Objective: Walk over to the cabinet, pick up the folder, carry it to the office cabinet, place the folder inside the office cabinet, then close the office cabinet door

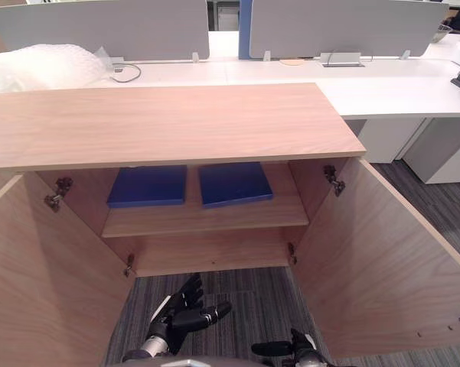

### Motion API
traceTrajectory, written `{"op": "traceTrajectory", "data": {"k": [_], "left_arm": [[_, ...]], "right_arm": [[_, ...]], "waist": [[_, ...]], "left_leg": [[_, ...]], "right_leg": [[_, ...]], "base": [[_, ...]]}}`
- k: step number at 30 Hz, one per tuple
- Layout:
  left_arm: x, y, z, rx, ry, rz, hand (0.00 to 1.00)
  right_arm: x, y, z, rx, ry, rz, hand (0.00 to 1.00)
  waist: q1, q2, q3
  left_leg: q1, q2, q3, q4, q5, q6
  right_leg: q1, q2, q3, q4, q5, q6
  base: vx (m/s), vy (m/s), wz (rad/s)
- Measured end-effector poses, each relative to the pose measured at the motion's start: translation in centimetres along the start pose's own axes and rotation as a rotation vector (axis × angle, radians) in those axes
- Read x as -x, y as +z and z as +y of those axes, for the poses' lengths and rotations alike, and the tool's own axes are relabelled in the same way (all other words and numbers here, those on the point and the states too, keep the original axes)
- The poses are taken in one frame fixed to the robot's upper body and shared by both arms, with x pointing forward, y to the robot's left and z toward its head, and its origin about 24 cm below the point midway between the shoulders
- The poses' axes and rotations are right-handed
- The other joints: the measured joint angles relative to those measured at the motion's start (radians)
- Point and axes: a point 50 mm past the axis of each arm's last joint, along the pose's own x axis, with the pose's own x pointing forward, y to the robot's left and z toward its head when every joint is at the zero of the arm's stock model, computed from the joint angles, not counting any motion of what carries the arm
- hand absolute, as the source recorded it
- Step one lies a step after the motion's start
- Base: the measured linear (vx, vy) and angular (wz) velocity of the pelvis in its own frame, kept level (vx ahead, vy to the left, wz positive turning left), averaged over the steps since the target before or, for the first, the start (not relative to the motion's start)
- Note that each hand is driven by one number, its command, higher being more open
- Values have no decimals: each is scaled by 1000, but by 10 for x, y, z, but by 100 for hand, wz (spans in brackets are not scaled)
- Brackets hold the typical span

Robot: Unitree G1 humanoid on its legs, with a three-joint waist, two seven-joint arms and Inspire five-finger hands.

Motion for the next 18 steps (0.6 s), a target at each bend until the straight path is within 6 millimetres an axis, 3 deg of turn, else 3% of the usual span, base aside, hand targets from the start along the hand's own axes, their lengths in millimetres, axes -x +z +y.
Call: {"op": "traceTrajectory", "data": {"k": [3,5,6,7,8,11,13,15,16,17,18], "left_arm": [[1,-5,-6,12,-21,14,100],[1,-7,-11,8,-44,24,100],[1,-8,-14,3,-56,27,100],[0,-8,-17,-5,-67,31,100],[-1,-9,-18,-6,-71,34,100],[-7,-27,-4,-1,-30,97,100],[-8,-39,18,-103,78,157,100],[-12,-35,25,-168,95,149,100],[-14,-34,27,-189,97,140,100],[-14,-35,27,-196,97,139,100],[-19,-40,25,-204,94,160,100]], "right_arm": [[0,2,2,-8,6,-2,100],[0,0,1,-23,0,10,100],[0,1,0,-36,-11,8,100],[-1,4,-4,-47,-30,0,100],[-1,7,-7,-49,-38,-6,100],[-2,24,-5,-82,-53,-59,100],[2,40,16,-131,-39,-129,100],[10,59,37,-138,-18,-216,100],[16,74,44,-99,2,-299,100],[19,81,45,-89,7,-336,100],[23,92,38,-53,-20,-400,100]], "waist": [[3,-11,-9],[5,-14,-24],[4,-18,-27],[-1,-18,-32],[0,-18,-32],[-7,-6,-34],[-27,-18,-19],[-31,-40,-2],[-27,-59,7],[-26,-68,8],[-18,-36,-1]], "left_leg": [[18,-36,14,-39,0,-3],[47,-82,34,-72,-13,4],[73,-116,41,-93,-23,16],[103,-145,51,-113,-28,23],[116,-151,60,-117,-30,25],[178,-169,74,-120,-31,72],[180,-145,51,-112,-33,74],[153,-126,10,-94,-40,62],[140,-130,-3,-75,-48,46],[134,-136,-10,-65,-56,36],[132,-111,-34,-72,-61,23]], "right_leg": [[-13,-35,5,20,-10,22],[-58,-91,16,127,-65,40],[-81,-138,17,212,-105,33],[-127,-177,6,353,-136,-8],[-155,-198,-10,423,-138,-25],[-232,-289,-94,665,-107,-76],[-245,-276,-137,676,-170,-53],[-243,-231,-142,573,-185,-44],[-225,-203,-116,447,-154,-14],[-224,-192,-95,419,-119,1],[-188,-160,-119,374,-110,1]], "base": [[-3,99,-3],[68,209,-8],[136,284,-11],[104,199,-12],[111,192,-21],[140,132,-19],[142,-43,23],[112,-190,52],[72,-212,43],[32,-225,32],[60,-259,16]]}}
